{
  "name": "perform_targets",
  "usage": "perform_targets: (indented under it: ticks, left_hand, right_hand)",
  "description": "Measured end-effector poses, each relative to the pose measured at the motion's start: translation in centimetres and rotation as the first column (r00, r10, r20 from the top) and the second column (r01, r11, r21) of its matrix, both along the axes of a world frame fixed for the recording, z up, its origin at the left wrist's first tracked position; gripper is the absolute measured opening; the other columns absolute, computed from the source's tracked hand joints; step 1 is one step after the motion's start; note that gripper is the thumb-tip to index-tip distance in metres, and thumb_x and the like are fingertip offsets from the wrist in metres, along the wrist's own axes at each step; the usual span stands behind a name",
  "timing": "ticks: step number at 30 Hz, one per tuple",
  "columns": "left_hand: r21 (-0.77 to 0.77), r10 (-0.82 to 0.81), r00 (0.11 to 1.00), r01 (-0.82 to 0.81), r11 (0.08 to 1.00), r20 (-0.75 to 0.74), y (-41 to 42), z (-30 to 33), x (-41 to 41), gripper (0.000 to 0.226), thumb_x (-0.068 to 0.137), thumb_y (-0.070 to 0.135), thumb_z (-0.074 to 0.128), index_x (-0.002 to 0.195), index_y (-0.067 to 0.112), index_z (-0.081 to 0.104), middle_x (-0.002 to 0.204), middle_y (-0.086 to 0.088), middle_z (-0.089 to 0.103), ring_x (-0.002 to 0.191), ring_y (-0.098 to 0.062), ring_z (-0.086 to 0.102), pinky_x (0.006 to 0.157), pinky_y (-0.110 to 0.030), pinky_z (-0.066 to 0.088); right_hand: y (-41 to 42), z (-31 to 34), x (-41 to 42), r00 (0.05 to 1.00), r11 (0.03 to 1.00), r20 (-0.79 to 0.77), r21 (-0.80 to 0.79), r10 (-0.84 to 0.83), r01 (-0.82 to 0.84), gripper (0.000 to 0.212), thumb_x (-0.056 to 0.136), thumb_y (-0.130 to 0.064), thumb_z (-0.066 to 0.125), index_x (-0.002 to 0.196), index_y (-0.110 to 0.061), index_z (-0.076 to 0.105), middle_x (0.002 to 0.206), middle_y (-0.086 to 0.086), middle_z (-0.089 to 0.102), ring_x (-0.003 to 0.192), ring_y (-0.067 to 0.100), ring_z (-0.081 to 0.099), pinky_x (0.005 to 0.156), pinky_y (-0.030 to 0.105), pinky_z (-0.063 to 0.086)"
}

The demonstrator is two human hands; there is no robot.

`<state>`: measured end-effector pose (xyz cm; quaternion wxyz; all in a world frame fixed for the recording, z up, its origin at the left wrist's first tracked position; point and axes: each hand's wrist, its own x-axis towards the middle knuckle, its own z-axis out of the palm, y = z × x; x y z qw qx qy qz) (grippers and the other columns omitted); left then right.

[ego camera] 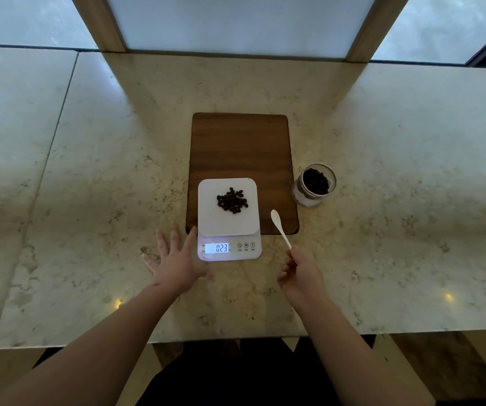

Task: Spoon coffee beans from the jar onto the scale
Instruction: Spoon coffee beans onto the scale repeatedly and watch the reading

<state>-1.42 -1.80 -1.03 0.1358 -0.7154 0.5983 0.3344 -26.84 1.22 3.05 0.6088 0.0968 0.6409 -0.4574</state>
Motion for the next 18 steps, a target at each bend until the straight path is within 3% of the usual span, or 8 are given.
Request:
perform_targets:
  ticks: [2,6,10,13,18]
  left_hand:
    - [0.000,0.003,1.000,-0.003,1.000,-0.004,0.0,0.1,-0.1,0.125,0.070,0.069,0.076,0.156,0.045,-0.011,0.163,0.000,-0.034,0.144,-0.033,-0.038,0.110,-0.080,-0.005]
    - [0.001,0.001,1.000,-0.001,1.000,0.003,0.0,0.2,0.0,0.123,0.071,0.069,0.075,0.156,0.045,-0.012,0.163,0.000,-0.034,0.145,-0.033,-0.038,0.110,-0.079,-0.005]
    - [-0.003,-0.005,1.000,0.005,1.000,0.005,0.0,-0.1,0.1,0.122,0.073,0.070,0.073,0.156,0.045,-0.013,0.162,0.000,-0.035,0.144,-0.034,-0.039,0.110,-0.079,-0.005]
    - [-0.010,-0.008,1.000,0.008,1.000,-0.002,0.1,-0.3,0.2,0.121,0.073,0.071,0.072,0.156,0.045,-0.013,0.162,0.000,-0.035,0.143,-0.034,-0.039,0.110,-0.080,-0.006]
    - [-0.004,-0.012,1.000,0.012,1.000,0.003,0.0,-0.4,0.1,0.123,0.072,0.073,0.071,0.156,0.045,-0.014,0.163,-0.001,-0.034,0.144,-0.036,-0.038,0.109,-0.080,-0.007]
  right_hand:
    - [0.3,-0.1,-0.6,0.998,1.000,0.065,-0.021,0.015,-0.014,0.019,0.101,-0.022,0.057,0.096,-0.006,0.065,0.068,0.000,0.050,0.056,0.011,0.045,0.043,0.022,0.041]
    - [0.7,-0.2,-2.0,0.991,0.992,0.042,-0.022,0.125,-0.124,0.017,0.092,-0.021,0.069,0.096,-0.005,0.074,0.072,-0.001,0.049,0.061,0.010,0.046,0.046,0.022,0.044]
    - [0.8,-0.4,-3.5,0.983,0.982,0.016,0.035,0.185,-0.185,0.033,0.080,-0.019,0.082,0.109,-0.007,0.075,0.078,-0.001,0.049,0.060,0.010,0.043,0.044,0.022,0.042]
    - [0.8,-0.5,-4.5,0.961,0.965,-0.112,0.104,0.251,-0.240,0.027,0.078,-0.021,0.085,0.102,-0.009,0.078,0.078,-0.002,0.053,0.061,0.010,0.044,0.049,0.024,0.042]
    - [0.6,-0.6,-6.1,0.840,0.942,-0.427,0.175,0.334,-0.286,0.013,0.080,-0.030,0.084,0.089,-0.022,0.078,0.083,-0.004,0.070,0.074,0.013,0.059,0.059,0.027,0.043]
